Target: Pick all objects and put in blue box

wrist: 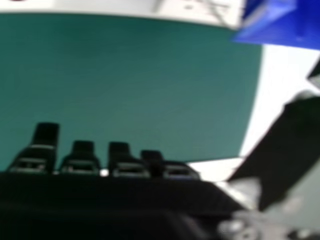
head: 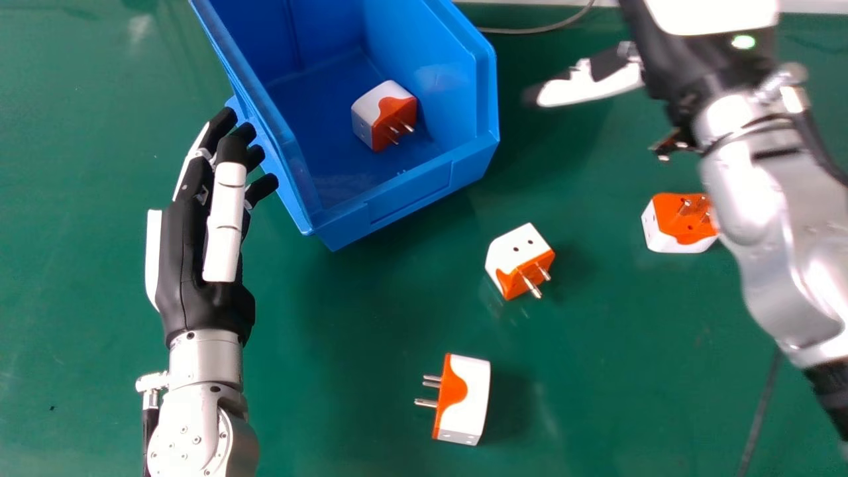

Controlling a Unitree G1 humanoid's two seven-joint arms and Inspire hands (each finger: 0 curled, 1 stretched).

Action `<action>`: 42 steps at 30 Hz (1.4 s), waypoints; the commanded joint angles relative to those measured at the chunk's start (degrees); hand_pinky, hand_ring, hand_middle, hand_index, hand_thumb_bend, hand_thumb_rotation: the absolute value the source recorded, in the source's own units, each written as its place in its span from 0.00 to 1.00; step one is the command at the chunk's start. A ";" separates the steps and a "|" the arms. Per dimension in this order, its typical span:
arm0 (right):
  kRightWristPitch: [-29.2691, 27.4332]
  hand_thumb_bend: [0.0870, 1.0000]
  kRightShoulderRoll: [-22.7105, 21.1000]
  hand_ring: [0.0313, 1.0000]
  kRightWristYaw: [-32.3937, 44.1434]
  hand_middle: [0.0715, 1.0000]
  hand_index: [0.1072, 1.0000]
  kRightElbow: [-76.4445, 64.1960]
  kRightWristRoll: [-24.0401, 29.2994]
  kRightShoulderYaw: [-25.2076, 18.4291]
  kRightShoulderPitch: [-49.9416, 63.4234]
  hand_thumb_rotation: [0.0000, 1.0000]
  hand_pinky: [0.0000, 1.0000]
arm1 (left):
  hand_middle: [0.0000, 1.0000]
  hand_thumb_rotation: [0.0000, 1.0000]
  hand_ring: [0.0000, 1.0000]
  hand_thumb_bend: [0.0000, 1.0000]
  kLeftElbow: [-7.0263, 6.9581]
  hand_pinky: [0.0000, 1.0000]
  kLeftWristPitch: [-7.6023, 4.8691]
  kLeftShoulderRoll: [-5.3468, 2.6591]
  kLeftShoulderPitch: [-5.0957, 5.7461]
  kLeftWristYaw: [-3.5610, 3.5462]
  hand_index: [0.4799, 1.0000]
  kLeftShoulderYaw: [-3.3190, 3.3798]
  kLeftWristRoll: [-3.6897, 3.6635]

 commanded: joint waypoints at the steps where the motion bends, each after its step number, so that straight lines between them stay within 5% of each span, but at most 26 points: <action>1: 1.60 1.00 -2.56 1.00 3.19 1.00 1.00 -2.24 -0.35 -2.26 -0.15 0.44 0.97 | 0.86 0.75 0.86 0.70 -0.47 0.80 -0.74 0.42 -0.49 -0.56 0.72 0.07 -0.27; 6: 4.25 1.00 -6.71 1.00 13.27 1.00 1.00 -2.96 -0.29 -2.77 -0.65 0.46 0.98 | 0.87 0.75 0.86 0.70 0.32 0.80 -1.16 0.61 -0.95 -1.11 0.73 0.49 -0.68; 10: 5.94 1.00 -9.67 1.00 23.79 1.00 1.00 -3.20 1.04 -2.76 -1.89 0.46 0.98 | 0.87 0.75 0.86 0.69 0.70 0.81 -1.31 0.73 -1.13 -0.85 0.73 0.66 -0.12; 19: 5.85 1.00 -11.81 1.00 40.15 1.00 1.00 2.35 4.05 -0.13 -6.71 0.38 0.96 | 0.87 0.76 0.86 0.68 0.79 0.81 -1.31 0.75 -1.27 -1.22 0.75 0.68 -0.56; 22: 5.86 1.00 -12.54 1.00 45.28 1.00 1.00 3.93 3.70 1.42 -8.24 0.36 0.97 | 0.87 0.76 0.86 0.68 1.09 0.81 -1.66 0.86 -1.31 -1.21 0.75 0.59 -0.13; 28: 3.78 1.00 -13.90 1.00 51.89 1.00 0.99 6.05 4.63 3.46 -8.71 0.34 0.98 | 0.87 0.76 0.86 0.68 1.02 0.81 -1.29 0.62 -1.38 -1.84 0.76 0.74 -1.27; 42: -1.51 1.00 -13.22 0.95 51.51 0.98 0.97 14.20 3.75 7.10 -10.07 0.29 0.93 | 0.87 0.75 0.86 0.69 0.64 0.81 -1.12 0.74 -1.22 -1.60 0.75 0.78 -0.91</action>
